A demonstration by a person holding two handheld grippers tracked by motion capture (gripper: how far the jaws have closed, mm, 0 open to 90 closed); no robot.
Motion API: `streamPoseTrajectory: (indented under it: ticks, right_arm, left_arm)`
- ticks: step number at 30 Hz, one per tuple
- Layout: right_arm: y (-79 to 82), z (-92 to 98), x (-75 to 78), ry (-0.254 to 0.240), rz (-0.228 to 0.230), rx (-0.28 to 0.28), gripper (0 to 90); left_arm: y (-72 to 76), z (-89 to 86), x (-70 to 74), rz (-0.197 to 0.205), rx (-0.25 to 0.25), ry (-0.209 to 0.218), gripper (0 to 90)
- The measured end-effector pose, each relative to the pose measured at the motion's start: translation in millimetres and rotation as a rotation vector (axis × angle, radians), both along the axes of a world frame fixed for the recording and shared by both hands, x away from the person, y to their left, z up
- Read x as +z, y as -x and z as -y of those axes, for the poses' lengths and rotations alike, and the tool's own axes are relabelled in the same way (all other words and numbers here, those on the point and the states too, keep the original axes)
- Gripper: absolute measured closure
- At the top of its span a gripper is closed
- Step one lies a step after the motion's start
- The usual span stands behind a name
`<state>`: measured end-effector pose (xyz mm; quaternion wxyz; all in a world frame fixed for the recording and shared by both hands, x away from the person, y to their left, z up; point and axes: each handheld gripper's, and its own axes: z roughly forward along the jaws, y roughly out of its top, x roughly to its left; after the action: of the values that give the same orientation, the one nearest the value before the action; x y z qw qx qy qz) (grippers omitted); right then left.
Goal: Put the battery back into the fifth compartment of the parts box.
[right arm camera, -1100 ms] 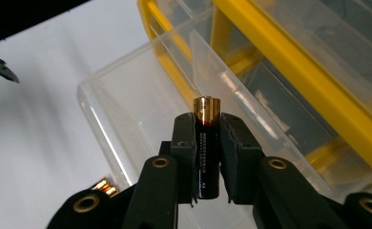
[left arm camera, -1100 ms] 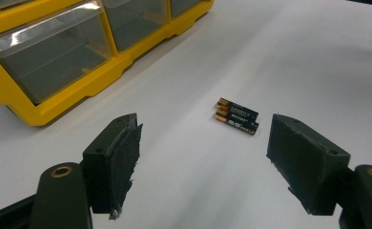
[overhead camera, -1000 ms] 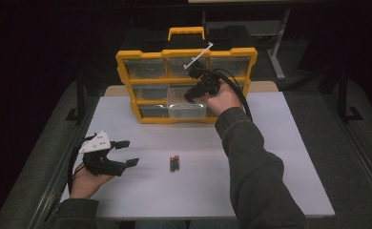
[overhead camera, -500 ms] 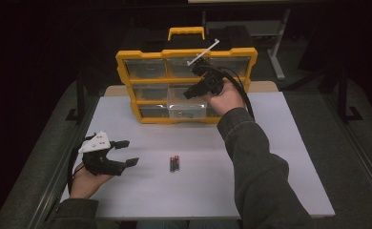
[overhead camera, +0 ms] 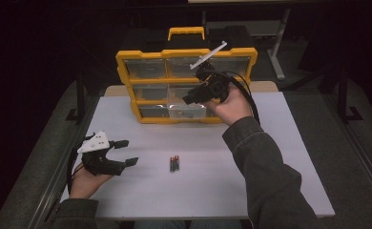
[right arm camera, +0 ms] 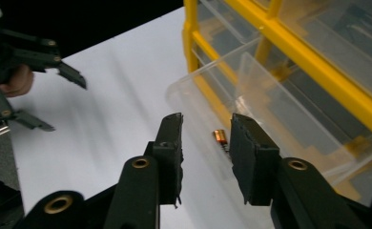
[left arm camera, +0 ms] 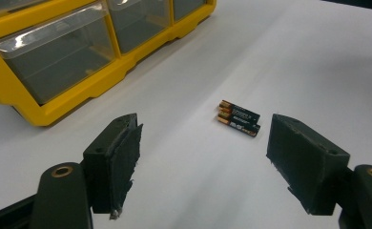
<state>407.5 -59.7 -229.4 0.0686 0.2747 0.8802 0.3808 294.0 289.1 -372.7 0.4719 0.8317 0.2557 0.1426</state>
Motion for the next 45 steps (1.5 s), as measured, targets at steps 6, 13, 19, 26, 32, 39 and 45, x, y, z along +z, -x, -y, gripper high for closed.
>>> streamPoseTrajectory:
  ticks: [6,13,19,26,32,39,45]
  right_arm:
    - [16.9,-1.3,-5.1,0.001,0.002,0.016,62.1]
    - [32.0,1.3,-16.2,-0.019,-0.009,0.021,60.2]
    - [43.8,-0.8,-29.4,-0.011,-0.024,0.032,57.8]
    - [56.9,-6.8,-43.0,-0.003,-0.018,0.049,55.6]
    - [63.5,-9.3,-57.8,-0.018,-0.044,0.057,54.5]
    - [71.4,-16.2,-88.5,-0.023,-0.089,0.079,54.2]
    - [70.4,-17.2,-115.0,-0.031,-0.147,0.066,52.6]
  left_arm:
    - [0.5,-0.1,0.6,0.003,0.0,-0.007,26.1]
    - [-0.3,-0.9,0.4,0.002,-0.004,-0.01,26.1]
    - [-0.6,-0.2,0.0,-0.003,-0.006,-0.014,26.0]
    - [-0.9,-0.1,0.1,-0.001,-0.004,-0.014,25.9]
    - [0.2,0.4,0.1,-0.004,0.001,-0.007,25.8]
    - [-0.3,0.7,-1.4,-0.005,0.002,-0.006,25.4]
    - [-0.1,0.0,-0.9,-0.007,0.0,-0.011,25.4]
